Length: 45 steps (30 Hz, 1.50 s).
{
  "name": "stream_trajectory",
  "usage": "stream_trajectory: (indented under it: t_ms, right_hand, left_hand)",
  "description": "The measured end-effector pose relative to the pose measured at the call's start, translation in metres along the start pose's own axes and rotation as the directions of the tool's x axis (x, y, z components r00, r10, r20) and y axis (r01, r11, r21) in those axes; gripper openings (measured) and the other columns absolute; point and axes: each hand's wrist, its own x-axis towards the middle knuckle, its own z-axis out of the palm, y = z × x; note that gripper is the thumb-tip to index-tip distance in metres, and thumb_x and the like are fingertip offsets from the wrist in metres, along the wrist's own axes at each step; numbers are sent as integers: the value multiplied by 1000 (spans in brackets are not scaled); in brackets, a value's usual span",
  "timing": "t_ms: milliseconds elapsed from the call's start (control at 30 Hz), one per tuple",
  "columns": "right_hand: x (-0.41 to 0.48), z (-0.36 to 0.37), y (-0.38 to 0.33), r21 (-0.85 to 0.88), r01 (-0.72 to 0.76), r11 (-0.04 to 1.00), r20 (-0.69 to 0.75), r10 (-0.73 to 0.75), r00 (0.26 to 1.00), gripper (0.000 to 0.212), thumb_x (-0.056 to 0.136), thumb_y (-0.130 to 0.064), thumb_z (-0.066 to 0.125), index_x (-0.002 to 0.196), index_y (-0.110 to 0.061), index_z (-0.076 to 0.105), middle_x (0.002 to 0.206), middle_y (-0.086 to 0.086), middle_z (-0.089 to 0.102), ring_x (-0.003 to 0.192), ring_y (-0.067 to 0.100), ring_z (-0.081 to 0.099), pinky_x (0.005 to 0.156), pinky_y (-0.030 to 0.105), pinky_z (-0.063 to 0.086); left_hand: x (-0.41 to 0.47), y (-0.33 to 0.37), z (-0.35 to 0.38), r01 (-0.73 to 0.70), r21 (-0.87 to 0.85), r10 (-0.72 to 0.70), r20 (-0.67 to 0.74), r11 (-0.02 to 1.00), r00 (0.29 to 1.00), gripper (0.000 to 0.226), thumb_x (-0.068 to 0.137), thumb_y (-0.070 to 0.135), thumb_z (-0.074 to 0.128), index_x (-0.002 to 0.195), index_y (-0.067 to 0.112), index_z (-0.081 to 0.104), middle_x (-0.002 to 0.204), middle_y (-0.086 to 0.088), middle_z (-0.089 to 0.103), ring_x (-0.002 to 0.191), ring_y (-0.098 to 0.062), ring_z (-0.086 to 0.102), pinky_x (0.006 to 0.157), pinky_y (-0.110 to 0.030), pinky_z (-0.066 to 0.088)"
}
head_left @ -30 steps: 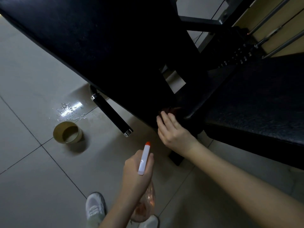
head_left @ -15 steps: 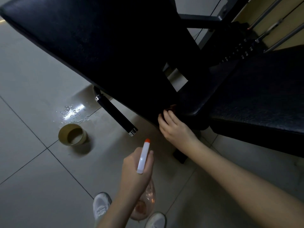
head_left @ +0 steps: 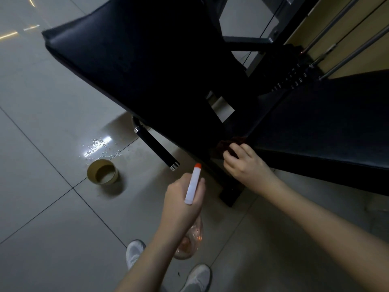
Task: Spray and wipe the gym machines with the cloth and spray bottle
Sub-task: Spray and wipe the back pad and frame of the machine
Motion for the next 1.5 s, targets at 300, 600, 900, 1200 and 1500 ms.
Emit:
stream_trajectory:
  t_ms: [300, 600, 900, 1200, 1500]
  right_hand:
    - [26, -82, 10, 488, -590, 643, 295, 514, 805, 29, 77, 5, 64, 104, -6, 67, 109, 11, 61, 94, 35, 56, 77, 45, 53]
    - [85, -199, 56, 541, -527, -655, 840, 404, 361, 30, 96, -18, 52, 125, -25, 54, 115, 2, 60, 102, 18, 59, 81, 29, 53]
    - [133, -274, 80, 528, -376, -761, 837, 392, 381, 36, 96, -11, 50, 132, -15, 50, 102, 3, 60, 90, 17, 59, 70, 26, 49]
    - [186, -336, 106, 650, -287, -704, 745, 514, 425, 21, 94, -9, 53, 114, -14, 60, 98, 7, 65, 86, 18, 63, 64, 25, 49]
    - [230, -356, 136, 679, -240, -694, 701, 515, 493, 26, 92, -11, 56, 118, -17, 54, 98, 5, 63, 95, 22, 62, 84, 34, 51]
  left_hand:
    - [-19, 60, -52, -7, 36, 7, 22, 999, 1000, 27, 89, 35, 54, 78, 11, 56, 62, -3, 53, 54, -14, 48, 50, -26, 33]
    - [-27, 125, -121, -59, 71, 58, 17, 996, 998, 17, 91, 30, 55, 79, 17, 54, 65, -1, 55, 53, -9, 46, 51, -21, 36]
    - [-21, 195, -182, -134, 137, 130, 42, 981, 991, 13, 90, 12, 61, 92, 23, 53, 83, 0, 58, 74, -14, 55, 63, -19, 42]
    - [-9, 256, -240, -357, 299, 321, 163, 885, 933, 25, 93, 14, 54, 81, 30, 40, 75, 9, 44, 66, -6, 47, 61, -20, 41]
    - [17, 286, -270, -329, 346, 324, 73, 879, 943, 12, 90, 8, 58, 95, 6, 47, 82, -3, 46, 66, -7, 40, 64, -17, 37]
